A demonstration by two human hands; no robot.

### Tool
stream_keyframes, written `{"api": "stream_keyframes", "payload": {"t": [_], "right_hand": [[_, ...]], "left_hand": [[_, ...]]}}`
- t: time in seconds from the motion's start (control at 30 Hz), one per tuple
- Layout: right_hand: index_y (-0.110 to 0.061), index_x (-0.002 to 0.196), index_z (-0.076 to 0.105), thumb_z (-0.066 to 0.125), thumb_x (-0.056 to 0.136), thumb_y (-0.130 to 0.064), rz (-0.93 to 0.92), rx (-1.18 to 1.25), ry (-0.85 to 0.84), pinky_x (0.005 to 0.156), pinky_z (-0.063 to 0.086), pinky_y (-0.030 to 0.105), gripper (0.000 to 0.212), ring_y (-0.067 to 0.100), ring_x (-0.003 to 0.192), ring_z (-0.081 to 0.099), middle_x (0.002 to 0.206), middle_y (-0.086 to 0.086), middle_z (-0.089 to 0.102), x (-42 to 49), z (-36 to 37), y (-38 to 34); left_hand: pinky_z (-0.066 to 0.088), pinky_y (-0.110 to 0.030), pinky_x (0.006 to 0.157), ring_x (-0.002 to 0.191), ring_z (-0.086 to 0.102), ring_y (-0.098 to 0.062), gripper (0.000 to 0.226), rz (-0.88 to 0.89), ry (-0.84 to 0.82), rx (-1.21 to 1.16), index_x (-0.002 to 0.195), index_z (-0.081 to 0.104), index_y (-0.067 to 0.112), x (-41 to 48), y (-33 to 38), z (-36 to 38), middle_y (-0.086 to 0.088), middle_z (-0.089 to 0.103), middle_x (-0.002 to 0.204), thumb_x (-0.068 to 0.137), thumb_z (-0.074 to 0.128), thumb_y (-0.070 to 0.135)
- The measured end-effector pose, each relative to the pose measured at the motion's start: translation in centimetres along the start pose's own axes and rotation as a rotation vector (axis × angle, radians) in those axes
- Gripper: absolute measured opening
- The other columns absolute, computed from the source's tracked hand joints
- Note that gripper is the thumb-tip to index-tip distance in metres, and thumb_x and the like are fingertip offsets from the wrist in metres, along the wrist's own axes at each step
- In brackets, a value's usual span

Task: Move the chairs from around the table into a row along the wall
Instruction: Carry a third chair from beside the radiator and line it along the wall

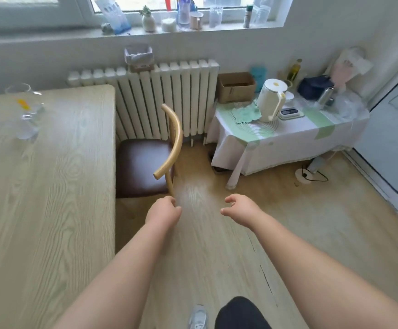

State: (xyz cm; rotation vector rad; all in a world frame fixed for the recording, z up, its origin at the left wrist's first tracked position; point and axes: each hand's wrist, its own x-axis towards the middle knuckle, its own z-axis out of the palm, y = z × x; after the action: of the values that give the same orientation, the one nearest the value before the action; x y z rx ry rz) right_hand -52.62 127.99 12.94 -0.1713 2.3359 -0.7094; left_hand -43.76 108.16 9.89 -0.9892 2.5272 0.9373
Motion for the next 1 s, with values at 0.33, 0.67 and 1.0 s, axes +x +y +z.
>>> {"api": "stream_keyframes", "payload": {"t": [0.33,0.67,1.0], "right_hand": [[-0.019,0.144,0.04,0.063,0.087,-0.034,-0.134,-0.071,-0.122,0.093,0.047,0.033,0.064,0.023,0.117,0.056,0.139,0.007,0.053,16.9,-4.8,-8.5],[-0.016,0.148,0.031,0.063,0.087,-0.038,-0.159,-0.232,-0.208,0.089,0.044,0.034,0.072,0.027,0.122,0.055,0.142,0.009,0.051,31.9,-5.6,-14.8],[-0.009,0.134,0.04,0.064,0.087,-0.034,-0.067,-0.116,-0.231,0.082,0.047,0.035,0.058,0.029,0.108,0.059,0.123,0.009,0.06,41.5,0.7,-20.1]], "left_hand": [[0.047,-0.031,0.081,0.106,0.061,-0.027,0.031,-0.194,0.116,-0.044,0.114,0.065,0.014,12.8,4.4,-2.8,-0.005,0.067,0.115,0.087,0.053,0.02],[0.05,-0.041,0.09,0.112,0.053,-0.029,0.035,-0.301,0.055,0.106,0.127,0.053,0.014,22.6,7.3,-2.4,-0.008,0.053,0.12,0.094,0.045,0.021],[0.048,-0.042,0.092,0.115,0.053,-0.031,0.032,-0.33,-0.121,0.077,0.124,0.049,0.016,30.5,3.9,-0.6,-0.009,0.054,0.122,0.094,0.05,0.027]]}}
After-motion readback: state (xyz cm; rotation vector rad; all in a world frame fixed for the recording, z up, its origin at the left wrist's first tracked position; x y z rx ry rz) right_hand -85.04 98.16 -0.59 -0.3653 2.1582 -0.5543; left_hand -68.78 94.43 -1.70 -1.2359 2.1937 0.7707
